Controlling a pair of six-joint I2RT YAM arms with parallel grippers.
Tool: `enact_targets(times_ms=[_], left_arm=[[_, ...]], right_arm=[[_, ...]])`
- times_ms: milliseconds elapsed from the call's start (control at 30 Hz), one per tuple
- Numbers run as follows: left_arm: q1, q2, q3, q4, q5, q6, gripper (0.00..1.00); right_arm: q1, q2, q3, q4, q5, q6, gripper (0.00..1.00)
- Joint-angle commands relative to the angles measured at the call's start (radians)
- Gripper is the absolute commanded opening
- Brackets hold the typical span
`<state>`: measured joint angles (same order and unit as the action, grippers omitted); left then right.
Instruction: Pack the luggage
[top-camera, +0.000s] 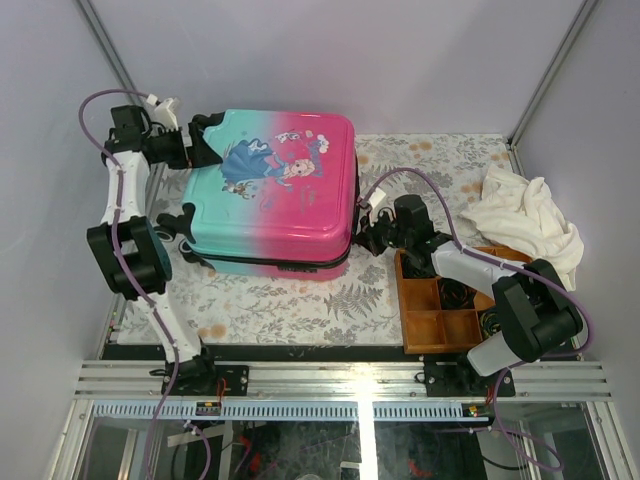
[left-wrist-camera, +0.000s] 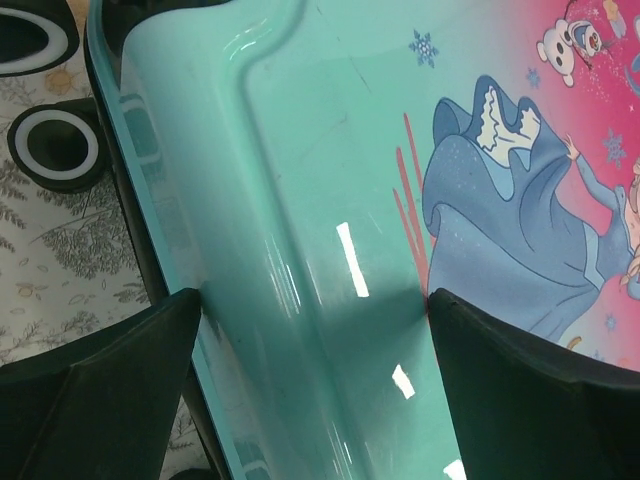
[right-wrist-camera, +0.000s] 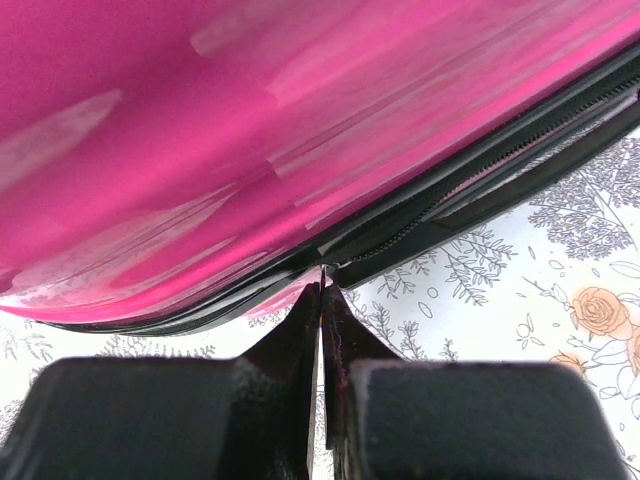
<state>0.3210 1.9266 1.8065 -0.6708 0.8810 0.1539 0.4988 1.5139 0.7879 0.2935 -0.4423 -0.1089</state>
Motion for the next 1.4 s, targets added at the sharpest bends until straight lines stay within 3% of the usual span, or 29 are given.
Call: enact_targets(times_ms=[0,100,200,300,400,467,633,733,833,900,1200,1367], left_arm=[[-0.165,0.085,0.093,-0.096,0.157,0.062,0.88],[-0.260,0.135,0.188,-0.182,0.152,0.150,0.84],[-0.340,0.163,0.296,-0.311,0.070,0.283,0.85],[-0.355,0.111,0.302,-0.249,-0.050,0.251,0.91],[-0.372,-0.065,0.151,-0.066,-0.225,0.232,1.00],[-0.412,-0.206,0.016,0.018,-0.306,0.277,1.00],[-0.591,-0.420,-0.185,-0.100,-0.360,0.437,1.00],[-0.716,-0.524,-0.306,-0.089,-0.406,0.420,1.00],[-0.866,-0.608,-0.424,0.020,-0.528,0.365,1.00],[-0.957,-0.638,-0.478,0.089,-0.612,0.337,1.00],[-1.181,-0.639,-0.582,0.302,-0.873,0.280,1.00],[-1.233,-0.579,-0.587,0.379,-1.002,0.292,0.96]], right_arm=[[0.038,-0.041,0.000,-0.040,-0.104,-0.006,0.00],[0.038,-0.063,-0.019,-0.053,-0.101,-0.004,0.00],[0.038,-0.082,-0.042,-0.060,-0.102,0.003,0.00],[0.038,-0.096,-0.058,-0.061,-0.094,0.003,0.00],[0.038,-0.103,-0.065,-0.063,-0.081,-0.002,0.00],[0.038,-0.102,-0.069,-0.059,-0.075,-0.004,0.00],[0.038,-0.097,-0.070,-0.053,-0.034,-0.005,0.00],[0.035,-0.098,-0.070,-0.054,-0.005,-0.005,0.00],[0.034,-0.100,-0.069,-0.056,0.006,0.000,0.00],[0.034,-0.100,-0.065,-0.059,0.014,0.001,0.00],[0.027,-0.100,-0.044,-0.071,0.064,0.012,0.00],[0.024,-0.103,-0.042,-0.068,0.080,0.018,0.00]])
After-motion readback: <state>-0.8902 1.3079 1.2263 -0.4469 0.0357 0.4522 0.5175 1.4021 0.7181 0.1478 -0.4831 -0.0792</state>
